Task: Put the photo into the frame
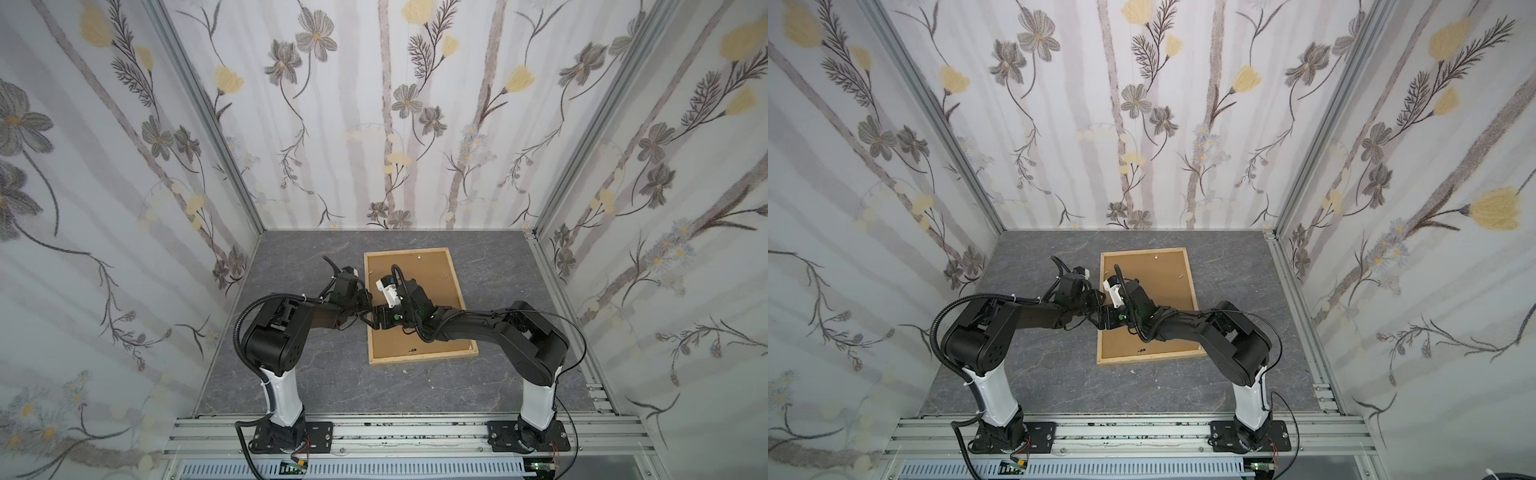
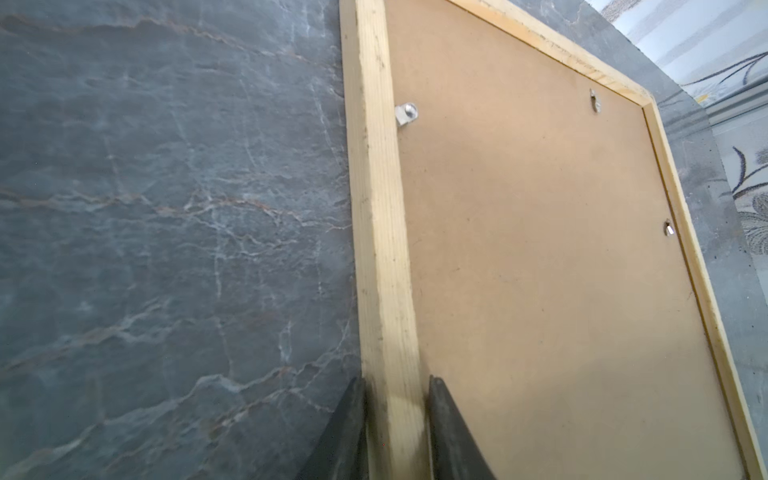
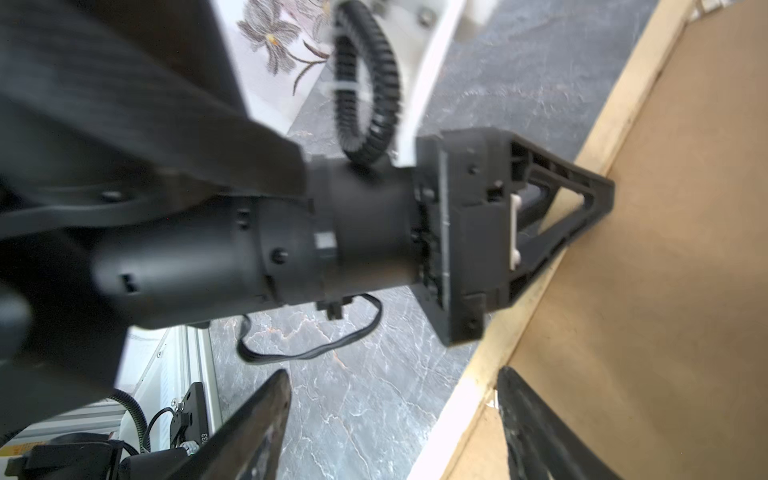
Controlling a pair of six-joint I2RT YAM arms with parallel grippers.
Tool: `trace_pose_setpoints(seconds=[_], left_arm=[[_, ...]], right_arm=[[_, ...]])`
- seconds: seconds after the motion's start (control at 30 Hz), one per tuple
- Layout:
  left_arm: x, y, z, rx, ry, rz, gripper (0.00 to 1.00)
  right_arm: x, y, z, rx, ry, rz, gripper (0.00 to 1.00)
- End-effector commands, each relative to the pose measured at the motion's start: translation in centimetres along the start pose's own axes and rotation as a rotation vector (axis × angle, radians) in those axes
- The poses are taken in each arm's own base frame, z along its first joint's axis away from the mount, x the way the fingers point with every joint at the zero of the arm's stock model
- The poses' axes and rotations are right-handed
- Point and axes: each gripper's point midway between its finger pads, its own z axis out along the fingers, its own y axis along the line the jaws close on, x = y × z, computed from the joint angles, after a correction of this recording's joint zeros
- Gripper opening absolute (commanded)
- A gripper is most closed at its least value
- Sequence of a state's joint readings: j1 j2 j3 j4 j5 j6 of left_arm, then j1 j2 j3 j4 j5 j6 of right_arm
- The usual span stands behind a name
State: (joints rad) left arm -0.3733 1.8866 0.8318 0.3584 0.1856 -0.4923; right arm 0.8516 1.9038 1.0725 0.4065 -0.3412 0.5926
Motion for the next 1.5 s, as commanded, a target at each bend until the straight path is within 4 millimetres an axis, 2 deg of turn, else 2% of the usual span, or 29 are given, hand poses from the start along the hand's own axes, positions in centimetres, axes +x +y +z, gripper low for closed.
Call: trace_pose_setpoints(seconds=[0.0, 0.23, 0.37, 0.4, 0.47, 0.6, 0.67, 0.77, 0.83, 0.9, 1.0, 1.03, 1.3, 1.47], left_arm=[[9.4, 4.8, -1.4, -0.183, 0.371, -0.051, 0.30], [9.1, 4.6, -1.6, -0.182, 0.365, -0.047, 0.36], [9.0, 4.7, -1.7, -0.185, 0.364, -0.046, 0.44], [8.8, 4.6, -1.8, -0.183, 0.361, -0.048, 0.46], [8.4, 4.3, -2.1, -0.170, 0.348, -0.053, 0.48], [7.2, 3.9, -2.5, -0.152, 0.316, -0.064, 0.52], [6.8, 3.9, -2.5, -0.143, 0.308, -0.073, 0.53], [6.6, 3.9, -2.1, -0.142, 0.312, -0.080, 0.50], [6.6, 3.9, -1.9, -0.141, 0.317, -0.082, 0.47], [6.5, 3.9, -1.9, -0.143, 0.316, -0.083, 0.43], [6.5, 4.0, -1.8, -0.151, 0.313, -0.083, 0.37], [6.5, 4.1, -1.8, -0.155, 0.316, -0.084, 0.35], [6.7, 4.4, -1.6, -0.167, 0.321, -0.091, 0.29], [6.9, 4.6, -1.8, -0.177, 0.322, -0.088, 0.28]], right_arm=[[-0.3, 0.0, -0.3, 0.011, -0.009, -0.030, 0.77], [1.7, -1.2, -0.5, 0.043, 0.061, -0.047, 0.80], [0.7, -1.6, -2.4, 0.075, 0.028, -0.041, 0.82], [-0.2, -2.9, -3.4, 0.107, 0.011, -0.026, 0.82], [-0.8, -4.0, -4.7, 0.148, 0.013, -0.023, 0.82], [-1.1, -5.2, -6.5, 0.188, 0.043, -0.052, 0.81], [-0.9, -5.1, -6.8, 0.188, 0.069, -0.086, 0.80], [0.6, -4.2, -5.9, 0.156, 0.145, -0.138, 0.79], [1.0, -5.2, -5.4, 0.244, 0.160, -0.169, 0.78], [1.3, -7.1, -5.4, 0.384, 0.161, -0.207, 0.78], [1.9, -7.7, -4.7, 0.451, 0.175, -0.253, 0.79], [2.4, -7.2, -4.1, 0.460, 0.183, -0.280, 0.80], [2.4, -6.6, -1.5, 0.587, 0.145, -0.404, 0.82], [2.3, -7.3, -1.0, 0.665, 0.127, -0.425, 0.82]])
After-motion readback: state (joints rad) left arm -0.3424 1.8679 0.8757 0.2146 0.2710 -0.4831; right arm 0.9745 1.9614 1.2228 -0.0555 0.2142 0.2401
